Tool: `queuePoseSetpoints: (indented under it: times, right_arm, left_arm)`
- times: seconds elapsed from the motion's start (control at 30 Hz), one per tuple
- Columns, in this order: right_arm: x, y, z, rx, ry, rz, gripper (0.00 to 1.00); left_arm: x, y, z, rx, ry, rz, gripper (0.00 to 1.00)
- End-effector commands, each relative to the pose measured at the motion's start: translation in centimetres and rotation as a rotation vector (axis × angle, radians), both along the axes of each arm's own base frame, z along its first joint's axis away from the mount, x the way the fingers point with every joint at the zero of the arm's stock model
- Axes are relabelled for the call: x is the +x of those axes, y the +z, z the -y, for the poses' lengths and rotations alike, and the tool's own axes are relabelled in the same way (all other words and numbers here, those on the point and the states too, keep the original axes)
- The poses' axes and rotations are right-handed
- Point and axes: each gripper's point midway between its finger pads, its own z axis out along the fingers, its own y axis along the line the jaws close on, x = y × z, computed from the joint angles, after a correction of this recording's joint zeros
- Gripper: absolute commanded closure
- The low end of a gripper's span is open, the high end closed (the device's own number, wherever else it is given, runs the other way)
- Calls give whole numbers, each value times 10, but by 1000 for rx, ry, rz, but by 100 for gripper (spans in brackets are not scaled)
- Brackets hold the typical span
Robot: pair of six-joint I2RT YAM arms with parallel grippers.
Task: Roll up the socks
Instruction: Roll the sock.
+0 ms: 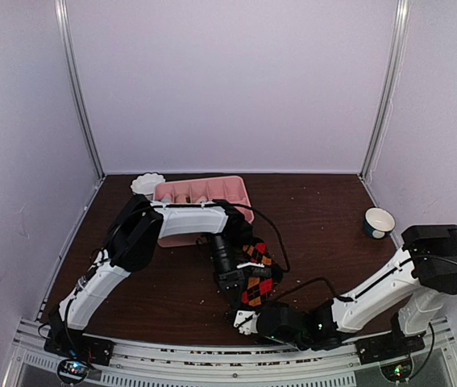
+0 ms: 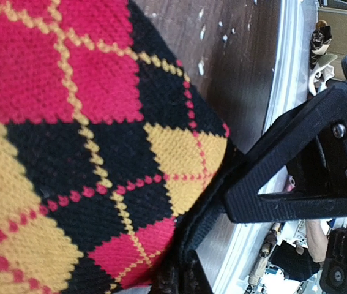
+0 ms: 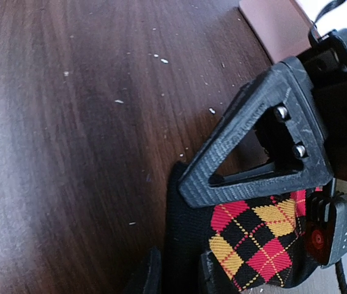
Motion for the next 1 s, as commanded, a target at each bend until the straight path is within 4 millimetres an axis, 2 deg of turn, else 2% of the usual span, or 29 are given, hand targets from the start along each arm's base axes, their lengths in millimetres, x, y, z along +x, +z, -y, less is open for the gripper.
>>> queuePoseSetpoints:
  times: [0.0, 0.27, 0.4, 0.47, 0.6, 0.77, 0.93, 0.97]
  right_arm:
    - [1, -36, 26, -87, -39, -69, 77]
    - [-3, -58, 40, -93, -94, -167, 79]
    - [-8, -65, 37, -92, -112, -222, 94]
    - [-10, -66, 36, -67, -131, -272, 100]
    - [-20, -68, 36, 23, -166, -408, 100]
    - [-31, -75, 44, 87, -208, -520, 100]
    - [-36, -81, 48, 131, -246, -605, 100]
    - [-36, -82, 50, 139, -257, -620, 100]
  left_arm:
    - [0, -28, -11, 55, -42, 11, 100]
    - [5, -23, -11, 46, -19, -7, 100]
    - [11, -15, -8, 16, 7, -23, 100]
    - [13, -8, -7, -7, -7, 0, 94]
    - [28, 13, -7, -115, -32, 159, 89]
    - [66, 41, -12, -305, -41, 515, 76]
    - [66, 61, -23, -437, -106, 680, 68]
    - [65, 62, -23, -453, -118, 697, 60]
